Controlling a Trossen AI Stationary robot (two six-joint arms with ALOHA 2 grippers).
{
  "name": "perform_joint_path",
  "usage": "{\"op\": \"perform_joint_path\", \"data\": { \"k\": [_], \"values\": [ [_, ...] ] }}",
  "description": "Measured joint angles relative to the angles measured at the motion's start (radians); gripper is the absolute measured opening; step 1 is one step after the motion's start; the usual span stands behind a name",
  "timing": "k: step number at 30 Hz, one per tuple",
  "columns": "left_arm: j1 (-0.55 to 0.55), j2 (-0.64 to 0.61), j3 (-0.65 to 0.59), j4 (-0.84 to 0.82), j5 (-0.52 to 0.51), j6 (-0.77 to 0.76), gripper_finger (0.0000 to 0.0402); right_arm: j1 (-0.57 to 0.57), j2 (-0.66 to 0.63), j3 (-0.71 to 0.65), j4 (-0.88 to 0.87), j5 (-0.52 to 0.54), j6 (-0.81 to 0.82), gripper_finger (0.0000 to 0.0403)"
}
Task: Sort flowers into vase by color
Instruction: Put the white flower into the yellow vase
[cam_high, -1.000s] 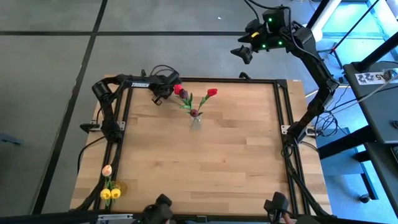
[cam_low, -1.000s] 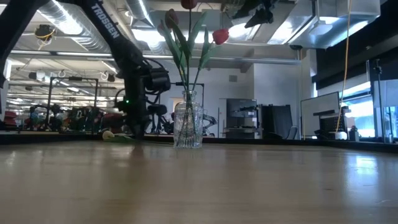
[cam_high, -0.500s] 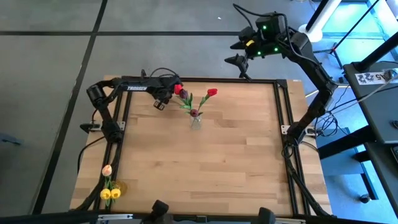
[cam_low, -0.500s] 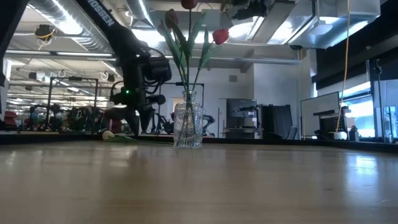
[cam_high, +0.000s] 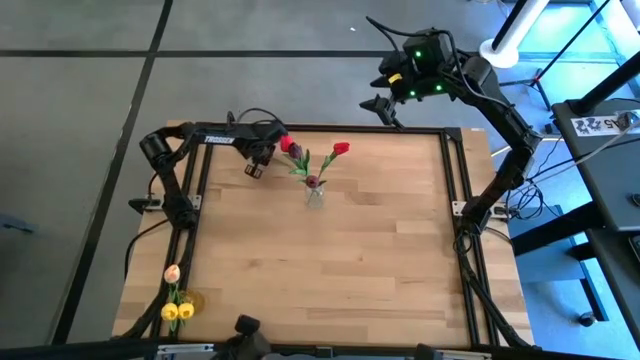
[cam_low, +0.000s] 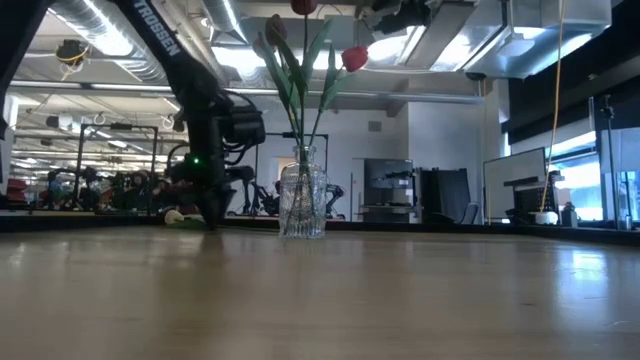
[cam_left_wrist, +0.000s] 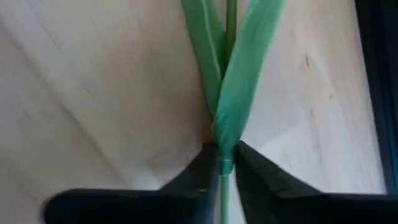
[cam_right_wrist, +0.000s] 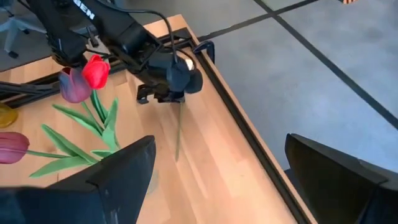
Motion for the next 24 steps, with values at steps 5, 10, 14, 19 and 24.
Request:
{"op": "perform_joint_path", "data": {
  "k": [5, 10, 14, 19, 24],
  "values": [
    [0.034, 0.001, 0.000, 0.006, 0.017, -0.053, 0.0011, 0.000, 0.000, 0.000, -0.007, -0.021, 0.018, 0.0356],
    [0.035, -0.029, -0.004, 0.011, 0.015, -0.001, 0.0005, 0.000, -0.019, 0.002, 0.002, -0.039, -0.003, 0.0356],
    [0.039, -0.100, -0.006, 0.004, -0.061, 0.112, 0.0003, 0.000, -0.051, 0.003, 0.007, -0.043, -0.030, 0.0356],
    [0.019, -0.254, -0.006, 0.002, -0.132, 0.321, 0.0002, 0.000, -0.081, 0.004, 0.016, -0.045, -0.044, 0.0356],
    [-0.031, -0.468, -0.004, 0.005, -0.194, 0.591, 0.0001, -0.001, -0.098, 0.004, 0.040, -0.053, -0.061, 0.0356]
  ]
}}
